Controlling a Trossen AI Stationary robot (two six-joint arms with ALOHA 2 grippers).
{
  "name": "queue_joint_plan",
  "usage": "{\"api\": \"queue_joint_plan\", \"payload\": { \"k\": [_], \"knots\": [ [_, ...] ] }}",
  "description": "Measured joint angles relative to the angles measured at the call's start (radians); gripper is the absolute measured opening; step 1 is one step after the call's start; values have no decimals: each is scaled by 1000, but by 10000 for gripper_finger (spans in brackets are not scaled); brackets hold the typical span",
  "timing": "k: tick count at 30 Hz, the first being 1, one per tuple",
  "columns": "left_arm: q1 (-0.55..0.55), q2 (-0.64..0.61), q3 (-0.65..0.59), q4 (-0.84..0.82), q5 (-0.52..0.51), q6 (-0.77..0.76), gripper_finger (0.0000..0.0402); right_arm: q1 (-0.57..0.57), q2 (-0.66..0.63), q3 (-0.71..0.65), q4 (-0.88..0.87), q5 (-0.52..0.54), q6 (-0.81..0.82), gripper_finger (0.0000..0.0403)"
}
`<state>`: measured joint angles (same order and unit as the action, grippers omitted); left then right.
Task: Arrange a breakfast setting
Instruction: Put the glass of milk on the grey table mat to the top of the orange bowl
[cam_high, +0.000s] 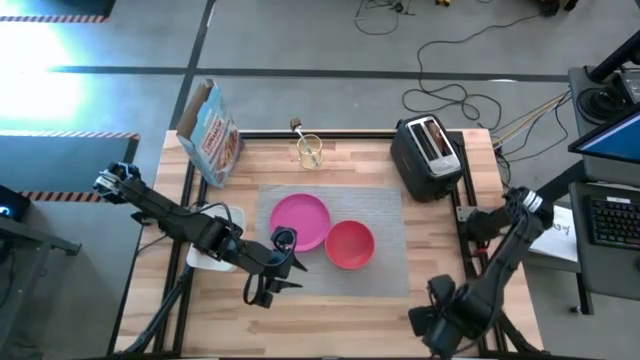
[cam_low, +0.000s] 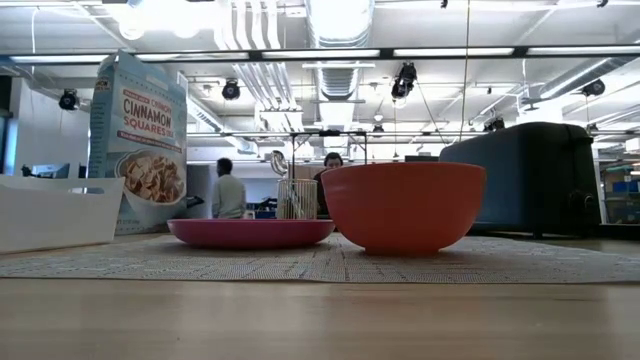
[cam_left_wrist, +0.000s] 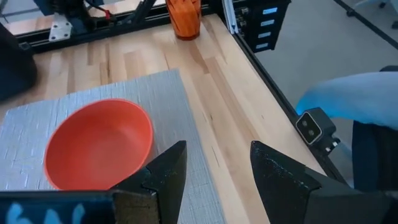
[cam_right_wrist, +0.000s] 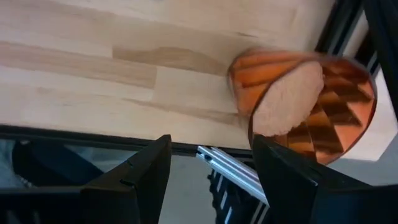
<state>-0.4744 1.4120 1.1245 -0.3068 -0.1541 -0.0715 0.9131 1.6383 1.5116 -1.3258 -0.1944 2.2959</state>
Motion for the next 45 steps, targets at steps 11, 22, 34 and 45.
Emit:
{"api": "queue_joint_plan", "payload": {
  "k": [11,22,34,45],
  "knots": [
    [0,0,-8,3,10,1,162,21,47,-9,-11,-53,34,214],
    [0,0,-20,4,10,0,162,26,45,-79,-27,-49,15,213],
    [1,0,-30,10,9,-8,162,26,45,-90,-20,-48,-30,92],
    [7,0,-35,16,9,-12,162,25,45,-131,-16,-42,-108,36]
  ]
}}
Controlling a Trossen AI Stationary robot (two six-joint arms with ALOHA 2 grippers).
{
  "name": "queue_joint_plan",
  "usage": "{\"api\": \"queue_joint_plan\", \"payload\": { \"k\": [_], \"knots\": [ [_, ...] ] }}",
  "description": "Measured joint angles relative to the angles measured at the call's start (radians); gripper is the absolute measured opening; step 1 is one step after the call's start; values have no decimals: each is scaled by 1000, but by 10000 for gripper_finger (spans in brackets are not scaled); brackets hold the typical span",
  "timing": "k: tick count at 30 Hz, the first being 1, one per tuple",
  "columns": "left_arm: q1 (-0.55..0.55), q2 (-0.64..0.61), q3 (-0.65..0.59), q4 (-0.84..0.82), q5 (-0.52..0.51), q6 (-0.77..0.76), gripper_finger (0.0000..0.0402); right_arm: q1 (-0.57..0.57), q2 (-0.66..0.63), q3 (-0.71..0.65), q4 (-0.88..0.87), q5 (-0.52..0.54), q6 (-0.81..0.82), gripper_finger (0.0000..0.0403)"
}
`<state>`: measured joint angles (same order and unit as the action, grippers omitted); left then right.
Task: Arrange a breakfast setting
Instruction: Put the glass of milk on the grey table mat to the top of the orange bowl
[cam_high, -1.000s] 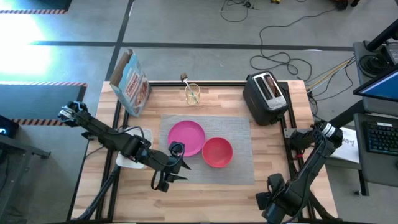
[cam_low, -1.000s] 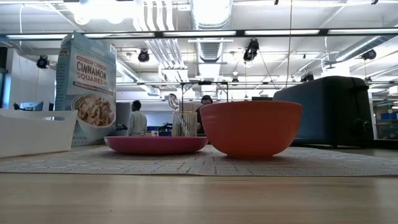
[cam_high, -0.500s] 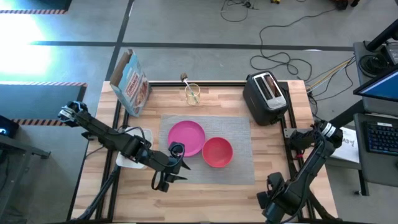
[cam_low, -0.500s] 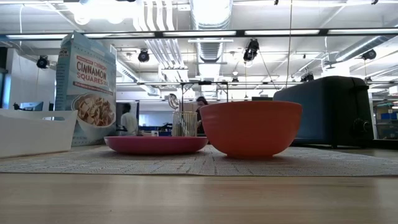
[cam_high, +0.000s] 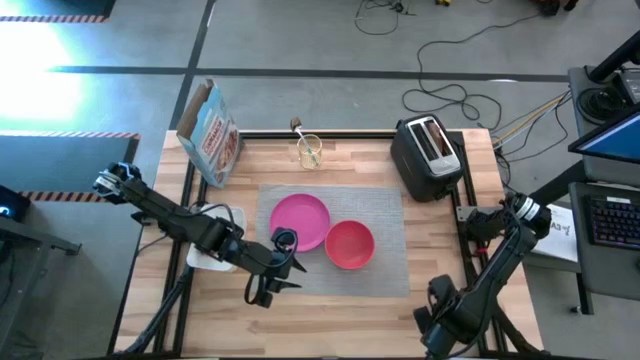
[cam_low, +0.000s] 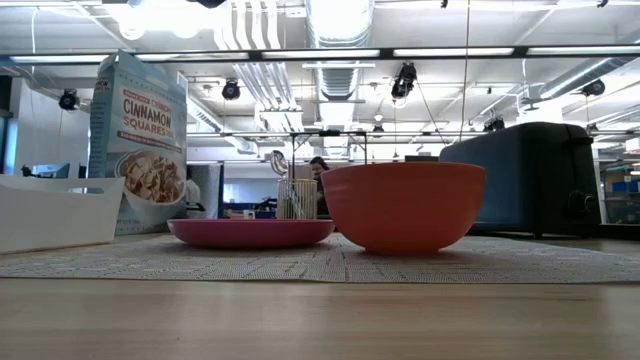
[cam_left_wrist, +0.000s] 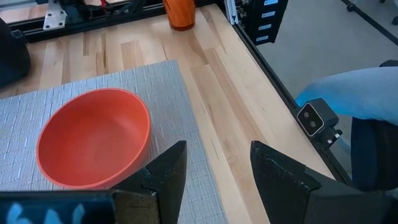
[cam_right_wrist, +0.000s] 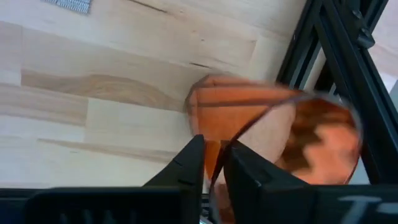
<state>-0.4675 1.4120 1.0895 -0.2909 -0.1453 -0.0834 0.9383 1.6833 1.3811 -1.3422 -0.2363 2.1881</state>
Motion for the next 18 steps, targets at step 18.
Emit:
{"api": "queue_joint_plan", "payload": {
  "k": [18],
  "knots": [
    [5,-3,0,-7,-1,-35,162,-84,-13,44,-3,0,-411,9]
  ]
}}
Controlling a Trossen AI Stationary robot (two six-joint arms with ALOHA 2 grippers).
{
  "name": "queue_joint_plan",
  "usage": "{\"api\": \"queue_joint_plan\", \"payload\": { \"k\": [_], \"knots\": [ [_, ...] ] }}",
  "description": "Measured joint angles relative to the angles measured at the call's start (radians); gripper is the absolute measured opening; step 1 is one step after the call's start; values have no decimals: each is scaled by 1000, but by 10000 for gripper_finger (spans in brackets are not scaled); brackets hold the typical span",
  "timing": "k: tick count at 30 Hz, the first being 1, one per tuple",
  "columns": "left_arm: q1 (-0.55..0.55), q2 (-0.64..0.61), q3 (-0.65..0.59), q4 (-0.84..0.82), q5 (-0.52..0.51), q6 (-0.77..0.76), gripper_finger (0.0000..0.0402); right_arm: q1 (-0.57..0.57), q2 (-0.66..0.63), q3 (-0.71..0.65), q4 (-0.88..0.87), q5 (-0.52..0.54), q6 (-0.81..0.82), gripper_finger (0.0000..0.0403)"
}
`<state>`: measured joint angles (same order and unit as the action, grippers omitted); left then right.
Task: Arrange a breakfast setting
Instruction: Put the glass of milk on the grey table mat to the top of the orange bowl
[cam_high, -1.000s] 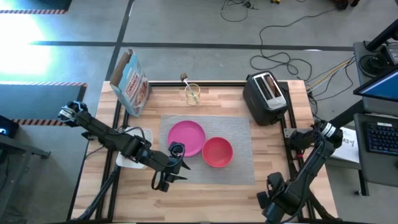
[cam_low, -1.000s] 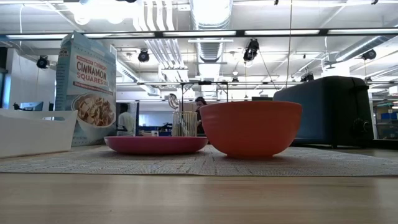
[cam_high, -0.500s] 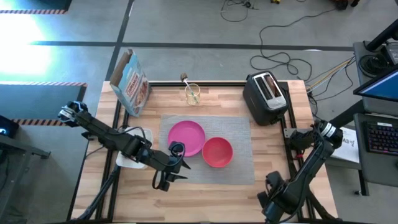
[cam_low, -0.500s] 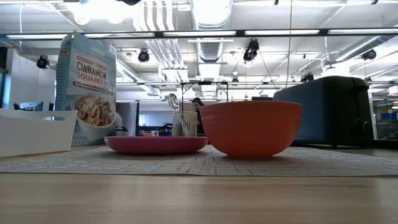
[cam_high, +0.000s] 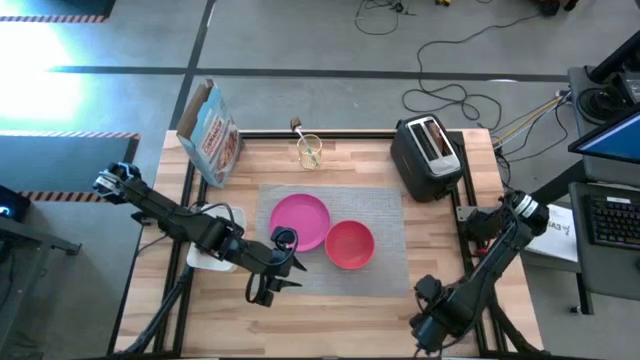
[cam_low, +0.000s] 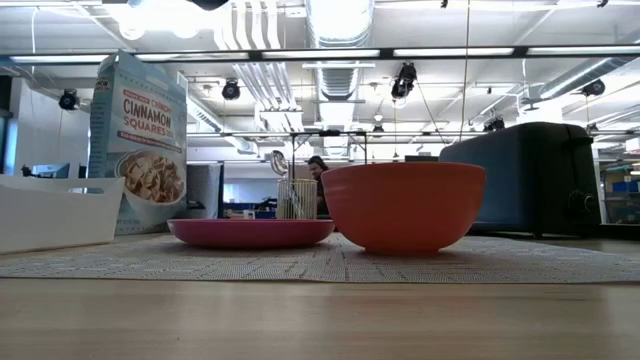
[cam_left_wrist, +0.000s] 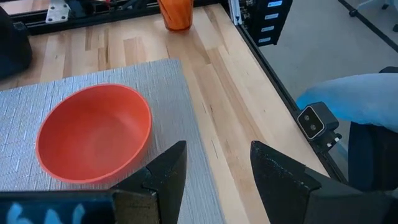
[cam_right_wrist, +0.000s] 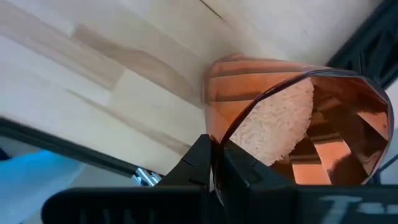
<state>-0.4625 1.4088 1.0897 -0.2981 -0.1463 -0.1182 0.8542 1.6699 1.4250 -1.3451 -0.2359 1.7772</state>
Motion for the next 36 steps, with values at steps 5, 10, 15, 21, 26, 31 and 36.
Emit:
{"api": "queue_joint_plan", "payload": {
  "k": [5,10,15,21,26,31,36],
  "knots": [
    [0,-12,0,-27,0,-16,162,-85,0,37,-69,3,-159,9],
    [12,-40,-6,-51,-2,-22,162,-191,0,72,-179,93,-350,9],
    [62,-65,-22,-79,-2,-22,162,-338,0,104,-193,238,-581,9],
    [115,-99,-22,-124,-2,-29,162,-503,-1,119,-194,384,-839,9],
    [116,-109,-22,-125,0,-62,162,-626,-1,120,-181,475,-1021,9],
    [103,-96,-23,-111,0,-126,162,-729,-1,120,-52,525,-1209,9],
    [80,-87,-24,-94,7,-166,162,-797,-1,120,177,521,-1410,9]
  ]
}}
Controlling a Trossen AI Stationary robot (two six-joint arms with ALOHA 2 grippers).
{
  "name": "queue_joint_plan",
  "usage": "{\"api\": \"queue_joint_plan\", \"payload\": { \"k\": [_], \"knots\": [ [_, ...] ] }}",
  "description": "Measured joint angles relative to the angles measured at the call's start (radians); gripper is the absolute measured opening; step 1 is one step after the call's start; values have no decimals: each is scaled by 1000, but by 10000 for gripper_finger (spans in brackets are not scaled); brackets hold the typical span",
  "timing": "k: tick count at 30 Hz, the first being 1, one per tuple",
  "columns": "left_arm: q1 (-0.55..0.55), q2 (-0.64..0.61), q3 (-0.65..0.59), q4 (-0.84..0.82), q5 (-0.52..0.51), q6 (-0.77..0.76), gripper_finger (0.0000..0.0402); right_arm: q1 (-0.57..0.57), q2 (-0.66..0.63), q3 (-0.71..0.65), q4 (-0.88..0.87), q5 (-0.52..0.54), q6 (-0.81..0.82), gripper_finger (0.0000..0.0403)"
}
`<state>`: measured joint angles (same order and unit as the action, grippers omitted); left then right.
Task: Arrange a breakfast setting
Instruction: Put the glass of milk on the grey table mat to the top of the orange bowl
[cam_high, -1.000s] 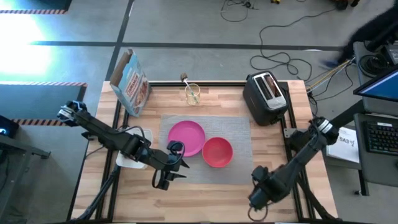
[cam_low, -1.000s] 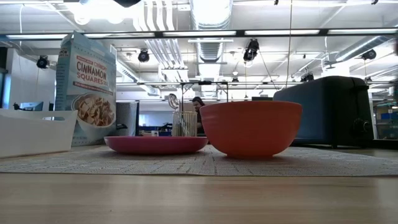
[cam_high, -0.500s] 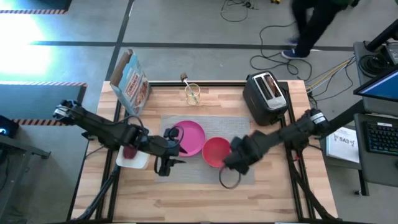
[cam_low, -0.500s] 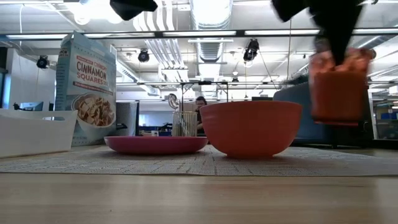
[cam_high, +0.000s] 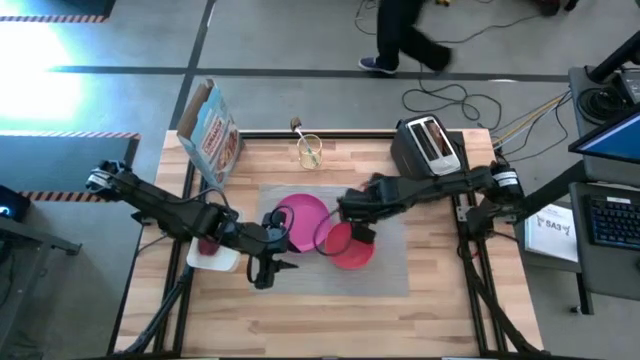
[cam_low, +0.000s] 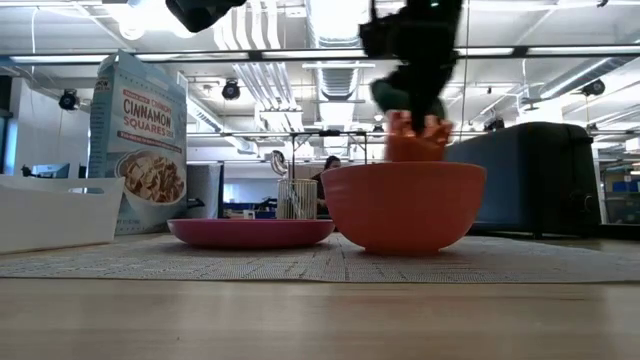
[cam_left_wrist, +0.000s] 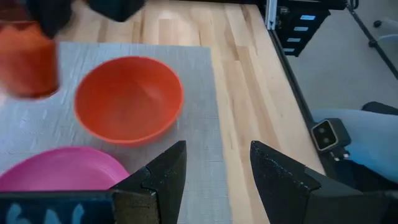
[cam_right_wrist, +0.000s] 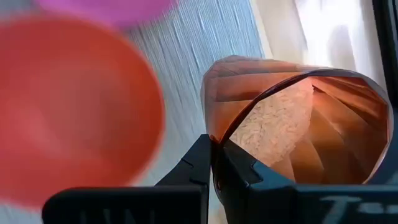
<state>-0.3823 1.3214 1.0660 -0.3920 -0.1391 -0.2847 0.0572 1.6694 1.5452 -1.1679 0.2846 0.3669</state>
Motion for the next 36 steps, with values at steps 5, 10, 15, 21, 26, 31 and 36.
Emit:
{"api": "queue_joint_plan", "payload": {
  "k": [5,10,15,21,26,31,36],
  "knots": [
    [-17,0,-1,-1,0,-42,162,-52,0,0,138,5,-131,9],
    [-18,0,-2,-2,0,-54,162,-87,1,0,178,4,-193,9],
    [-18,2,-2,-2,-7,-54,162,-105,1,-13,177,-15,-197,9],
    [-18,2,-2,0,-10,-50,162,-109,23,-24,176,-54,-196,9],
    [-18,2,-2,0,-10,-45,162,-114,93,-24,169,-79,-228,9],
    [-18,2,-5,-5,-10,-47,162,-128,125,-12,140,-78,-229,9],
    [-18,0,-5,-11,-10,-47,162,-132,128,-11,87,-78,-213,8]
  ]
}}
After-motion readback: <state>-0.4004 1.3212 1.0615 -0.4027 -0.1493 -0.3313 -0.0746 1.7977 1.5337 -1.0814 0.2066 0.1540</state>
